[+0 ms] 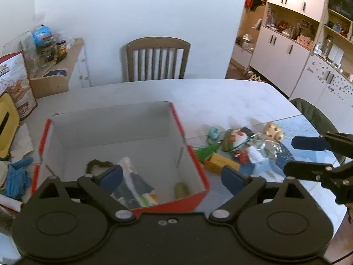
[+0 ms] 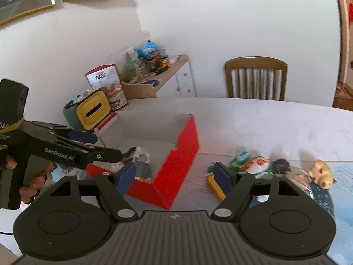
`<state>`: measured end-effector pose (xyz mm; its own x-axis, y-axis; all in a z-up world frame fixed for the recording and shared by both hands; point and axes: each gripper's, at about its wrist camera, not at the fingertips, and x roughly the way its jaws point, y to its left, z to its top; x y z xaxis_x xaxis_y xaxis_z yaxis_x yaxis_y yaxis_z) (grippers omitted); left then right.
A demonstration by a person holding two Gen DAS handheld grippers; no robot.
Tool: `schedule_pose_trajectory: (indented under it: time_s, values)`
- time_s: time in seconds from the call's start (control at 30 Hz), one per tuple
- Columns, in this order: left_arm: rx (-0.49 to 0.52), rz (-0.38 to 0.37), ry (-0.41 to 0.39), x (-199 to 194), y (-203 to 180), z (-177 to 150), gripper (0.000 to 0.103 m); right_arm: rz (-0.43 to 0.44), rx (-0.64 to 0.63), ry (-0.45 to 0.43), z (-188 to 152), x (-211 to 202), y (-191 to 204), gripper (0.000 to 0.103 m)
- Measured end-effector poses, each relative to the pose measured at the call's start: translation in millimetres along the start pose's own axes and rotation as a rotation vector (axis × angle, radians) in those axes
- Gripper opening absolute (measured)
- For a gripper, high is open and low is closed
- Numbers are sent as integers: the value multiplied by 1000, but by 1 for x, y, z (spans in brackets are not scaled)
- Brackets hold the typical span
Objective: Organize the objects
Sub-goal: 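Withdraw both tools from the box back toward the table items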
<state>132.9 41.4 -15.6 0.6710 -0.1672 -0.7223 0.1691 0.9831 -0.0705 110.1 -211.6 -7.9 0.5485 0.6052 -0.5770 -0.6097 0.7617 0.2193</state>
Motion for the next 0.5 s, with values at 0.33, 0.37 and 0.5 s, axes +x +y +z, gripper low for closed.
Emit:
schedule_pose_trajectory:
  time_s: [0.33,0.37,0.5]
  values:
    - [50,-28,-26,11,-48,-5,102,-60,53,-25,-17,-26,-48,86]
    - [52,-28,-25,14,-53,-6,102,-67,60,-25,-20,-28,-53,86]
    - [64,-27,-28,23,-72,-9,102,-102,69,-17,-31,-33,-74,86]
